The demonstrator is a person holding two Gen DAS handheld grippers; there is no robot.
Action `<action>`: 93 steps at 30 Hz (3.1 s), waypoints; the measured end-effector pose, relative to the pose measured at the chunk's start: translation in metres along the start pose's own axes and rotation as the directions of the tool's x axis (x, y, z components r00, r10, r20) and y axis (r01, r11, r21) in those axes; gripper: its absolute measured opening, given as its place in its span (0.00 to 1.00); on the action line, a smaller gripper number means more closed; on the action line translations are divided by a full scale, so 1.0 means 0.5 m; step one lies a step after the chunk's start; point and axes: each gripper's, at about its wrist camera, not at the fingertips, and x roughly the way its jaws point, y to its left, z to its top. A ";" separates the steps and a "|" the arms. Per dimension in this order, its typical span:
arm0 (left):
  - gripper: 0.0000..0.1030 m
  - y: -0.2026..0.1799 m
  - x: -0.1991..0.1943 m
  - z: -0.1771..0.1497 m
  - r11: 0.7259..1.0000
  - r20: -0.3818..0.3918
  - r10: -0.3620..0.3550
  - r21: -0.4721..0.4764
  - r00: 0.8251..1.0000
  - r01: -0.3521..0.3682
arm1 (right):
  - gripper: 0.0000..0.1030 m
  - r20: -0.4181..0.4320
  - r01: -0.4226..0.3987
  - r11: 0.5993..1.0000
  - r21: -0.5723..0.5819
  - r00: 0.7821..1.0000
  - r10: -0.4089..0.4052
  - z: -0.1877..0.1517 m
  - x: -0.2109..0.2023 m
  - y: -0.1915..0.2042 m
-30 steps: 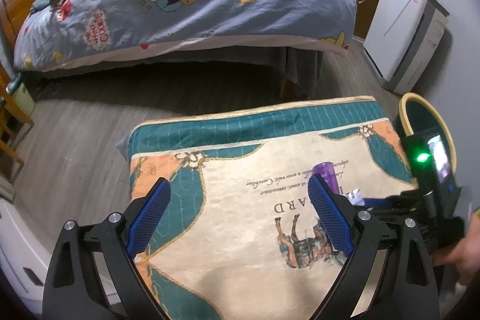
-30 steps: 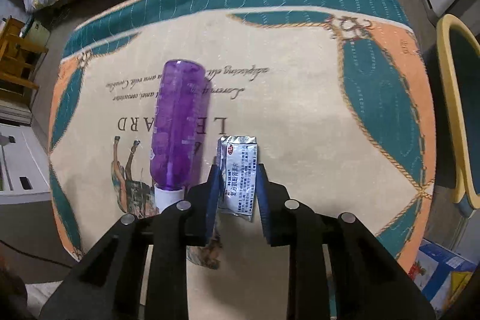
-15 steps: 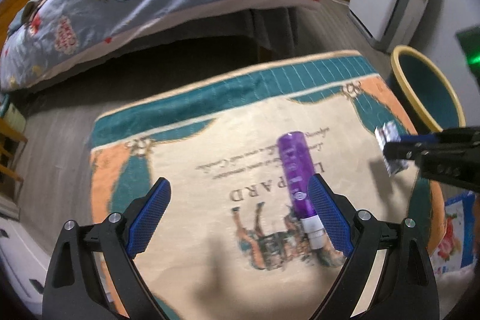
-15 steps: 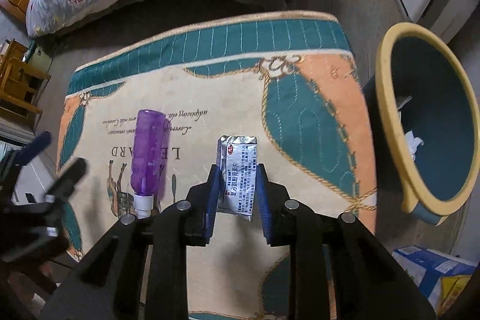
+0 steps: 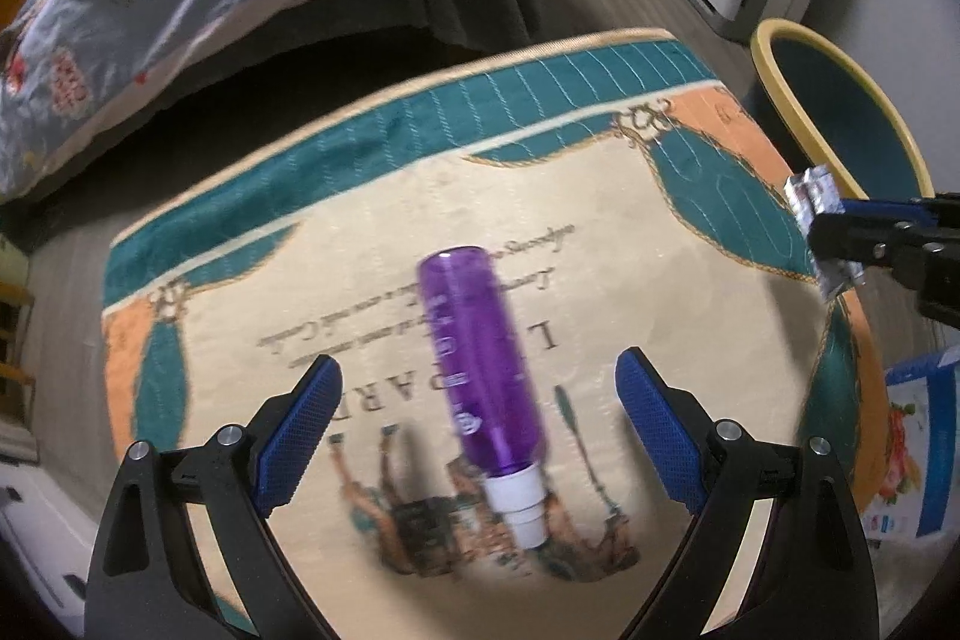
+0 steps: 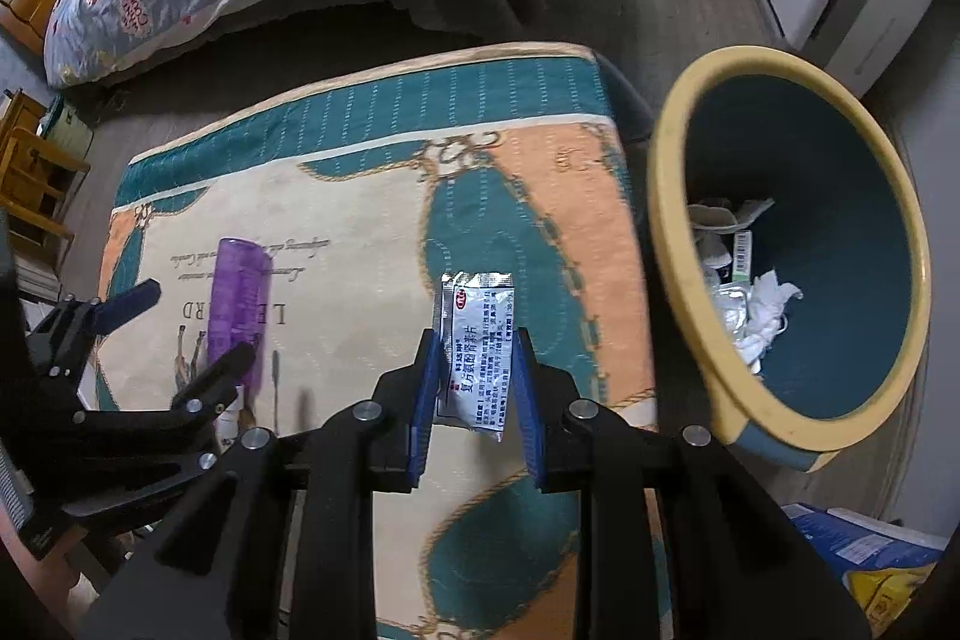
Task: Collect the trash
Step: 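Grasp the foil sachet with the right tool while the left grasps the purple bottle, then carry the purple bottle and foil sachet over the bin, then open both tools to drop the bottle and sachet into the bin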
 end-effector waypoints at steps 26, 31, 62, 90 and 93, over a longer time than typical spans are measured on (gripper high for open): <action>0.32 -0.083 -0.043 0.052 0.997 0.034 -0.057 0.060 0.998 0.054 | 0.23 0.088 -0.017 0.998 0.068 0.996 0.011 0.006 -0.057 -0.101; 0.32 -0.124 -0.101 0.090 0.992 0.110 -0.105 0.087 0.988 0.096 | 0.23 0.136 -0.021 0.995 0.102 0.991 0.007 0.011 -0.087 -0.133; 0.32 -0.419 -0.102 0.199 0.936 0.183 -0.306 0.235 0.934 0.261 | 0.23 0.196 -0.026 0.914 0.405 0.979 -0.059 -0.045 -0.118 -0.452; 0.94 -0.370 -0.217 0.215 0.969 0.372 -0.239 0.143 0.897 0.200 | 0.94 0.299 0.028 0.927 0.374 0.942 -0.149 -0.083 -0.206 -0.423; 0.95 -0.355 -0.256 0.193 0.972 0.400 -0.225 0.148 0.888 0.180 | 0.94 0.313 0.013 0.926 0.378 0.939 -0.141 -0.103 -0.234 -0.410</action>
